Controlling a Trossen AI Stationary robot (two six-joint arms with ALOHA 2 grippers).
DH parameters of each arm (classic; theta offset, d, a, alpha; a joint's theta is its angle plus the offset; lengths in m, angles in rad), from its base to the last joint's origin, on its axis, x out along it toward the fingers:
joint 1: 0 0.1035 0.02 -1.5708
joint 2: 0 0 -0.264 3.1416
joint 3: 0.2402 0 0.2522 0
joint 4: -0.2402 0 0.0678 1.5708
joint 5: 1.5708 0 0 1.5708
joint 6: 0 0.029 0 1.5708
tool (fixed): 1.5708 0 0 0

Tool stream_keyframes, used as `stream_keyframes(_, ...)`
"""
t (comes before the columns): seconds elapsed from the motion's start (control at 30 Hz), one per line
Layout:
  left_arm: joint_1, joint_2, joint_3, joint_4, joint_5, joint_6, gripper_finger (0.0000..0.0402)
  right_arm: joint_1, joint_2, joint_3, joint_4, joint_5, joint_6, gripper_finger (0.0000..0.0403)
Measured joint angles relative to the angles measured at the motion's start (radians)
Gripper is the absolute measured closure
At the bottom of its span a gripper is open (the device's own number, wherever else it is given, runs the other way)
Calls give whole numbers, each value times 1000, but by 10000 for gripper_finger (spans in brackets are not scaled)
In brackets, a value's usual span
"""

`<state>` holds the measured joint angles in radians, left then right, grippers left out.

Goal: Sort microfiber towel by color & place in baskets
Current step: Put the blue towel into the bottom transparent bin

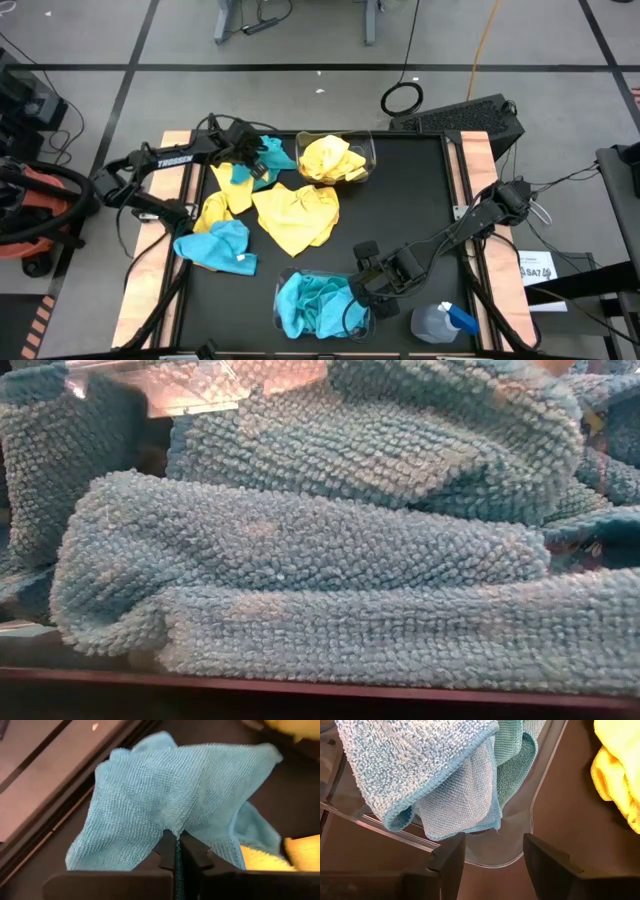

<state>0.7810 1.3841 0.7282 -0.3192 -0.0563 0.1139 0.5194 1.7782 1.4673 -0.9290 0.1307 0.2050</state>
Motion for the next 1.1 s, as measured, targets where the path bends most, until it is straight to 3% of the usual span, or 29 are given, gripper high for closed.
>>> stream_keyframes(0.3,-31,-182,42,-76,1,-3,398,0,0,0,0,-1,-12,211)
stream_keyframes(0.57,-66,-364,89,-244,13,-29,398,0,0,0,7,0,-26,211)
stream_keyframes(0.9,-78,-619,109,-319,-49,-56,398,0,-1,0,12,0,-34,211)
stream_keyframes(1.1,-78,-673,109,-408,-49,-62,379,-1,-1,0,12,0,-38,211)
